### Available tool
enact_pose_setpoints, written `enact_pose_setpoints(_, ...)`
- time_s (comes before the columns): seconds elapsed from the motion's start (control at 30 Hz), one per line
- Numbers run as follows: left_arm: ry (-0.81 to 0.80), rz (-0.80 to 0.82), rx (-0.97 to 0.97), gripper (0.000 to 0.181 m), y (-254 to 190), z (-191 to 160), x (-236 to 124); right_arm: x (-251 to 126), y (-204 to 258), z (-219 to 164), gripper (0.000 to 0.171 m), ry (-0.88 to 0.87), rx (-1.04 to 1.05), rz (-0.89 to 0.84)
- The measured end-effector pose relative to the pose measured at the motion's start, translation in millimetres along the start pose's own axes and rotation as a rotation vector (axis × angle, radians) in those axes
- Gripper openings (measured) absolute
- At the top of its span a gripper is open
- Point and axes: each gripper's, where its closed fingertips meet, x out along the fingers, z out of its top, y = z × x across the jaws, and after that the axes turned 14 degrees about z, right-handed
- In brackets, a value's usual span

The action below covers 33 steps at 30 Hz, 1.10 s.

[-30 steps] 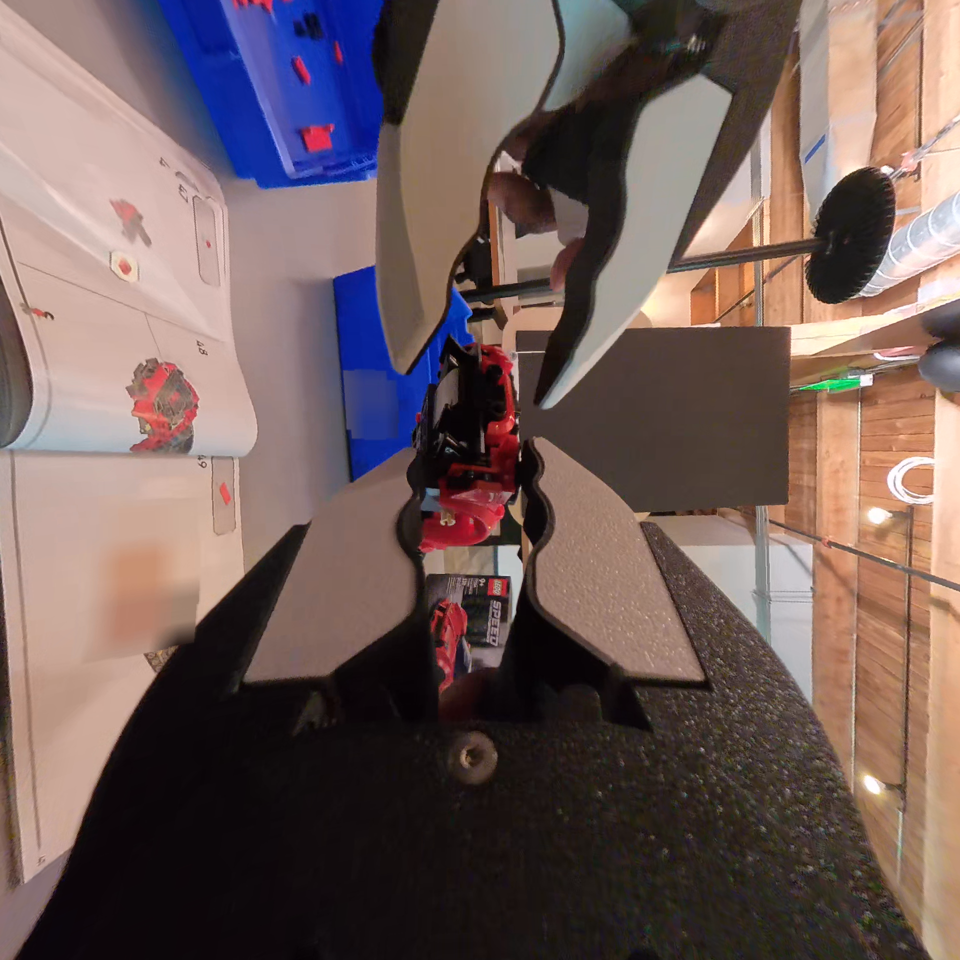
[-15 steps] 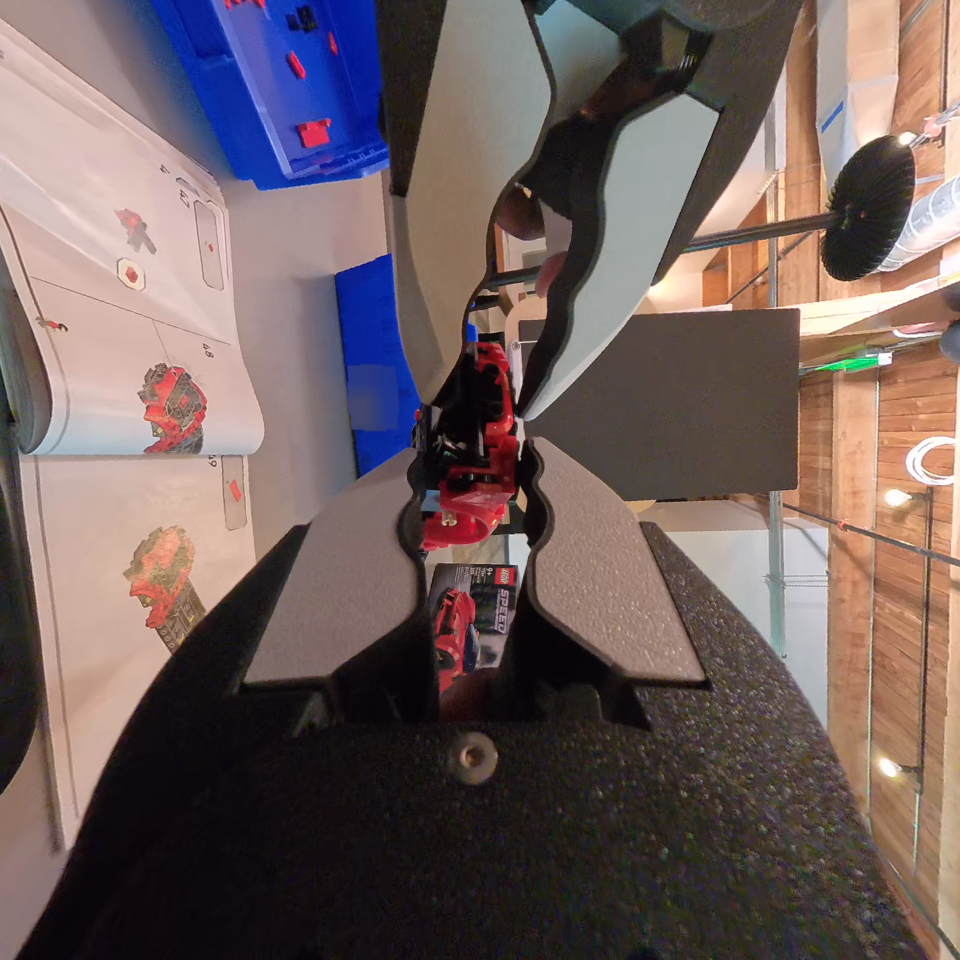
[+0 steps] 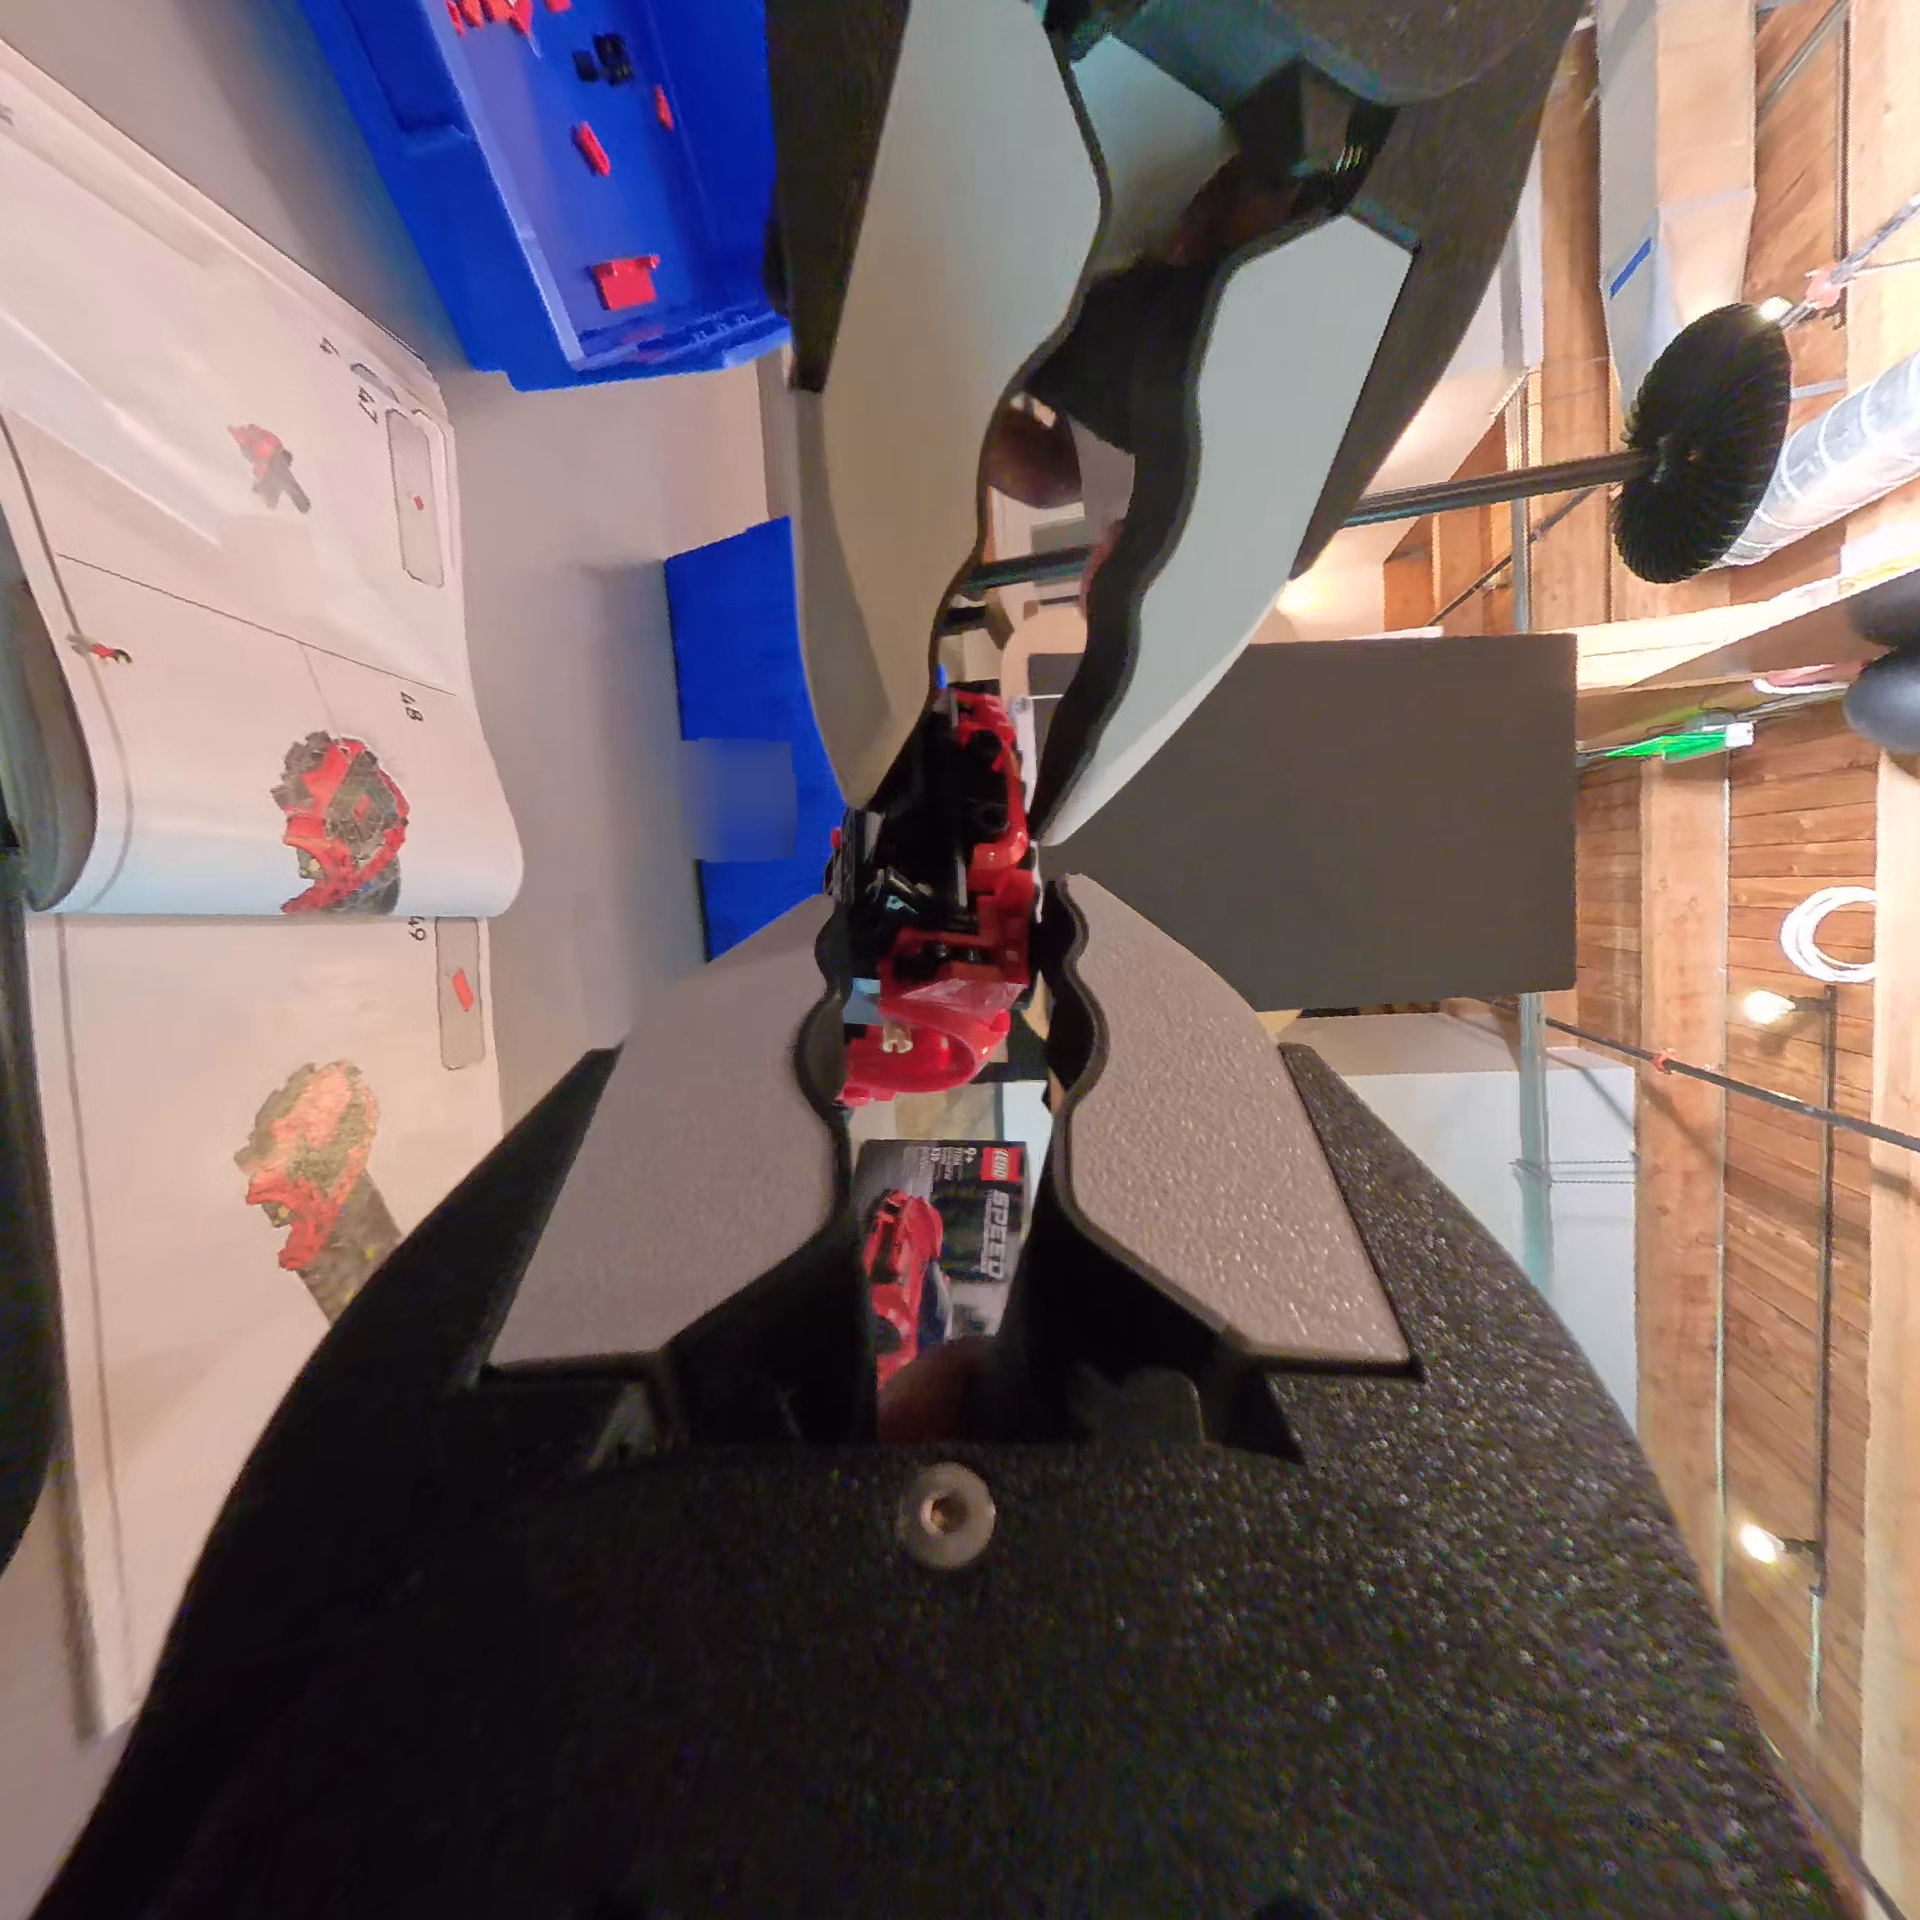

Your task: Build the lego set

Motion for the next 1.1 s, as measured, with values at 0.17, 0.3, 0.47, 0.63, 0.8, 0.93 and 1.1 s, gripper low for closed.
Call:
enact_pose_setpoints(0.17,-0.025,0.106,0.014,0.05,13.5,4.6,-3.5,-5.3,-5.5,-3.2,0.035,-0.085,0.045,-0.045)
enact_pose_setpoints(0.3,-0.156,0.149,-0.126,0.052,23.0,10.9,-19.5,-17.7,-5.7,8.7,0.035,-0.278,0.087,-0.06)
enact_pose_setpoints(0.47,-0.245,0.164,-0.156,0.051,11.9,15.8,-30.9,-33.8,-9.3,25.5,0.035,-0.488,0.13,-0.06)
enact_pose_setpoints(0.63,-0.295,0.191,-0.101,0.048,4.9,26.7,-36.2,-31.4,-4.0,34.8,0.034,-0.507,0.102,-0.023)
enact_pose_setpoints(0.8,-0.337,0.19,-0.081,0.03,2.8,32.9,-43.1,-30.0,0.3,42.4,0.034,-0.516,0.069,-0.013)
enact_pose_setpoints(0.93,-0.347,0.172,-0.1,0.03,-0.1,32.3,-46.3,-29.1,2.4,45.3,0.034,-0.51,0.045,-0.008)
enact_pose_setpoints(1.1,-0.355,0.187,-0.099,0.045,-1.8,29.1,-53.4,-29.3,3.3,48.7,0.035,-0.475,-0.032,-0.05)
